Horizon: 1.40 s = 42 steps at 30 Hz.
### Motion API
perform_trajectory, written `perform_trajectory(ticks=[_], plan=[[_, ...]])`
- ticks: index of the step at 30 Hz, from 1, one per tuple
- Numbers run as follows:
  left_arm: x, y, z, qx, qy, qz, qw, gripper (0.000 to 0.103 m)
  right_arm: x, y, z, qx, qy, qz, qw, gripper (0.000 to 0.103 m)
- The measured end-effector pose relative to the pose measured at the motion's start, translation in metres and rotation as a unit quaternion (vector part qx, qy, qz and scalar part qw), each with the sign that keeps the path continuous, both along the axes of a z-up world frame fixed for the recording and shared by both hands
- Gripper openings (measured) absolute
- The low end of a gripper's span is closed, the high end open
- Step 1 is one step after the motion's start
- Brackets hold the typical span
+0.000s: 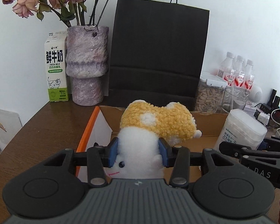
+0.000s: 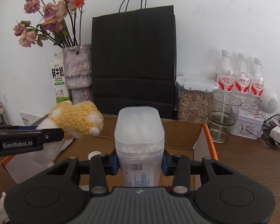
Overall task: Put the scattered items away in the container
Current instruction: 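Carry the sheep and the container into the box and open both tools, then move both tools back from the box toward the cable and pouch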
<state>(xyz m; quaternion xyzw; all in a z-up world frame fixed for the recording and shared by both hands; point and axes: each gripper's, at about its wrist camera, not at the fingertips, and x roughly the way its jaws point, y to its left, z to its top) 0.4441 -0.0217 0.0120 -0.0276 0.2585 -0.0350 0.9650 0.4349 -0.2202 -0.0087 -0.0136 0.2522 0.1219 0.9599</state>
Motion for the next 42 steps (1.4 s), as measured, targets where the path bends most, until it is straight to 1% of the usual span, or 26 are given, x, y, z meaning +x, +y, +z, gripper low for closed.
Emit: perform_trajectory(ticks=[2,3,4,5,6,7,9,12,15,19,24,31,42], plan=[[0.003,-0.002,-0.004,0.008,0.008,0.003,0.9999,0.048,0.004,0.0,-0.003,-0.003,0.013,-0.001,1.0,0.041],[0.003,-0.002,-0.004,0.012,0.007,0.006,0.9999,0.052,0.004,-0.001,-0.004,-0.002,0.015,-0.001,1.0,0.041],[0.001,-0.003,-0.002,0.019,0.003,0.008,0.9998,0.057,0.004,-0.002,-0.003,-0.002,0.017,0.001,1.0,0.051],[-0.001,-0.004,0.0,0.026,-0.005,0.012,0.9996,0.077,0.003,-0.002,-0.002,-0.003,0.021,0.0,1.0,0.077],[-0.005,-0.005,0.002,0.03,-0.015,0.016,0.9993,0.095,0.0,-0.003,0.0,-0.004,0.02,-0.003,1.0,0.097],[-0.01,-0.007,0.006,0.037,-0.032,0.02,0.9986,0.102,-0.003,-0.004,0.003,-0.005,0.011,-0.005,1.0,0.1],[-0.019,-0.012,0.015,0.056,-0.059,0.021,0.9965,0.103,-0.009,-0.005,0.009,-0.008,0.003,-0.006,1.0,0.102],[-0.026,-0.018,0.021,0.065,-0.072,0.024,0.9951,0.103,-0.015,-0.006,0.017,-0.005,-0.005,-0.005,1.0,0.103],[-0.027,-0.019,0.022,0.067,-0.071,0.027,0.9949,0.103,-0.018,-0.003,0.02,-0.012,-0.008,-0.003,1.0,0.103],[-0.027,-0.017,0.022,0.061,-0.068,0.029,0.9954,0.103,-0.021,-0.001,0.021,-0.02,-0.011,-0.003,1.0,0.103],[-0.036,-0.013,0.027,0.055,-0.077,0.036,0.9948,0.103,-0.03,-0.001,0.027,-0.023,-0.025,-0.005,0.999,0.103],[-0.071,-0.007,0.04,0.042,-0.104,0.033,0.9931,0.103,-0.065,-0.006,0.039,-0.026,-0.048,-0.01,0.998,0.103],[-0.146,0.002,0.052,0.036,-0.136,0.022,0.9898,0.103,-0.14,-0.005,0.049,-0.031,-0.074,-0.004,0.997,0.103]])
